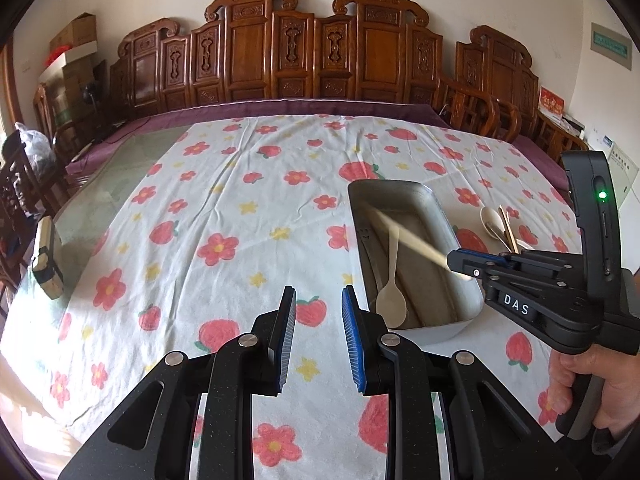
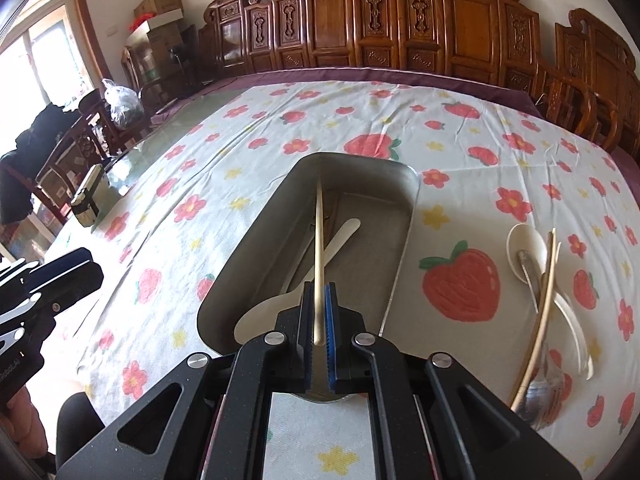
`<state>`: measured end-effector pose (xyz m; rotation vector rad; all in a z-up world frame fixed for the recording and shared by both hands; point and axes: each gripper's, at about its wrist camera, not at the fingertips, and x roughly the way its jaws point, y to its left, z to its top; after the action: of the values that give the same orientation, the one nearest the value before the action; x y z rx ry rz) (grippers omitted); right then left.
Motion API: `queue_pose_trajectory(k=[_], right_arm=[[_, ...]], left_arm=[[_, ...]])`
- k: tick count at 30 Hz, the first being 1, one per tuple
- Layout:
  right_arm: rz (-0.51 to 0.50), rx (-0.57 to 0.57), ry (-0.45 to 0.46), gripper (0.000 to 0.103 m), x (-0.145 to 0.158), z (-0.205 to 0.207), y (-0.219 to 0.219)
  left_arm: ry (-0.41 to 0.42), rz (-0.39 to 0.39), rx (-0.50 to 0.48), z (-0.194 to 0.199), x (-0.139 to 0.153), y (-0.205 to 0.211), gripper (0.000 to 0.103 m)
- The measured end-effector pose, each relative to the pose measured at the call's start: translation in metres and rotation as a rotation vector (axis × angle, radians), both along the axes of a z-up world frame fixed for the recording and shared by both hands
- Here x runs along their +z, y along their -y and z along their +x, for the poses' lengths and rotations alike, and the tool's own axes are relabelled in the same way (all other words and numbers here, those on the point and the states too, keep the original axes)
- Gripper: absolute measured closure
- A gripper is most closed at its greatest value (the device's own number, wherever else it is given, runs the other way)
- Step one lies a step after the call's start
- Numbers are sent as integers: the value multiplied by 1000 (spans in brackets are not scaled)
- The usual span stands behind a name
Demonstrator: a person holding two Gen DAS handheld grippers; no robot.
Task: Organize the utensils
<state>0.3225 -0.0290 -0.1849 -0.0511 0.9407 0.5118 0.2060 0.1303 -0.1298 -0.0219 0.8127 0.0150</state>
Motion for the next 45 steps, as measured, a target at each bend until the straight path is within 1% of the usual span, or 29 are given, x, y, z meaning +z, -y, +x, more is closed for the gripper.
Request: queue_pose_trajectory(k=[1,2,7,13,18,22,23,24,25,27,29,30,32,33,34,35,36,38,40,42,45], right_arm=[[2,4,-2,88,-1,0,-1],[5,9,0,86,0,-2,-1],[14,34,19,86,5,-10,4],[-1,41,85,86,25,-33,24],[-16,0,140,86,45,-51,47],[-17,-34,184,81,62,-64,64],[-20,-42,200,80,68,-69,70],[-20,-47,207,80,71,-72,74],[-19,-52,212,79,74,-75,76],[-16,-66,230,76,82,-83,86],[-19,-74,247,69,90,-90,93],[-22,-78,253,68,92,-93,94],[-26,-87,269,59,98,-99,100],[-25,-92,276,56,100,-102,103],[-26,-99,284,49,103,-106,107],[-28,-108,291,39,104,-110,110],[-33,-120,302,33,106,-113,113],[-37,-147,323,10,108,-118,120],[-37,-173,335,2,108,-121,128],[-32,-197,338,2,107,-122,138],[-36,-222,324,2,103,-120,149]], left_arm=[[-1,0,0,0,0,0,81],[-1,0,0,0,0,0,81],[0,1,-6,-1,-1,0,81],[3,8,-29,-4,-1,9,81],[11,13,-55,-8,1,20,80],[20,13,-75,-12,4,27,80],[21,13,-77,-13,5,29,78],[25,13,-80,-14,5,31,68],[33,11,-86,-16,6,33,66],[37,18,-94,-17,7,38,66],[39,20,-102,-19,8,42,65],[40,21,-105,-20,8,44,65],[40,24,-114,-22,8,48,65],[41,26,-119,-23,9,50,65],[42,27,-123,-24,9,51,65],[42,29,-125,-25,9,53,62],[43,29,-126,-25,10,54,48],[62,28,-125,-28,12,55,30],[72,32,-126,-30,14,57,25],[81,31,-126,-31,15,58,15],[91,40,-128,-33,16,60,9]])
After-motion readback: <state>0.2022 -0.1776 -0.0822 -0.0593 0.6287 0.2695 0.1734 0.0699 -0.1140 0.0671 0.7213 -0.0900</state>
